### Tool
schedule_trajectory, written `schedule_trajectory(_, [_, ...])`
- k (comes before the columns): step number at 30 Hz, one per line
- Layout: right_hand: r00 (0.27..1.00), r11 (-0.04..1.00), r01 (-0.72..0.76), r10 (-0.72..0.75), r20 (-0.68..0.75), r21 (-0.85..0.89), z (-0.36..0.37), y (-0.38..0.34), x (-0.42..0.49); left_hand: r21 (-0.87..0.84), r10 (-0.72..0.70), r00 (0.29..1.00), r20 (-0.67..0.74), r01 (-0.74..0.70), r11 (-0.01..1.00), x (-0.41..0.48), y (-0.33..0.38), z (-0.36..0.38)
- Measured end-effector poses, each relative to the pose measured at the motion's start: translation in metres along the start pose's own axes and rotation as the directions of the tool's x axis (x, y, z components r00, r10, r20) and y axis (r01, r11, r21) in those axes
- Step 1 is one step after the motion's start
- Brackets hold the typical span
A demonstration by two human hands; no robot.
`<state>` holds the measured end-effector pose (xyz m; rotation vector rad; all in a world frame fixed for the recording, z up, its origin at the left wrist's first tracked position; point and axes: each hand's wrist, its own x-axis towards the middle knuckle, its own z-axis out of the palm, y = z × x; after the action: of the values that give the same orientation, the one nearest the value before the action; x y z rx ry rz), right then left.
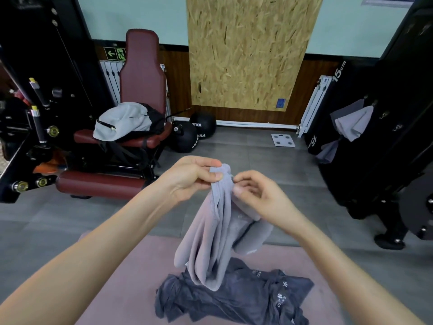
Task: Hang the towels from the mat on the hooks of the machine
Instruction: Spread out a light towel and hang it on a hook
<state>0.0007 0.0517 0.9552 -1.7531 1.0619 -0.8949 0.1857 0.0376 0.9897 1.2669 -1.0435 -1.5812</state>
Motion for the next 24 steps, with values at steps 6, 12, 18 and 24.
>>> schedule_trajectory(6, [0.997,0.996,0.003,0.004,-0.077,0.089,0.019,-0.004,0.007,0.079,0.011,0.999,0.037,-0.014,0.997,-0.011,0.01,-0.002])
schedule_trajectory(12, [0.964,0.998,-0.055,0.042,-0.263,-0.042,0.029,-0.01,0.003,0.145,0.02,1.0,0.018,-0.022,0.989,-0.021,0.01,-0.008])
schedule_trajectory(18, [0.974,0.965,0.056,-0.11,-0.2,-0.255,0.03,-0.01,0.001,0.084,-0.013,1.0,0.027,0.01,0.996,-0.026,0.004,-0.013])
schedule_trajectory(24, [0.971,0.935,0.072,-0.145,-0.189,-0.348,0.029,-0.007,-0.006,0.05,0.011,1.0,-0.015,-0.01,0.999,-0.022,-0.002,-0.019])
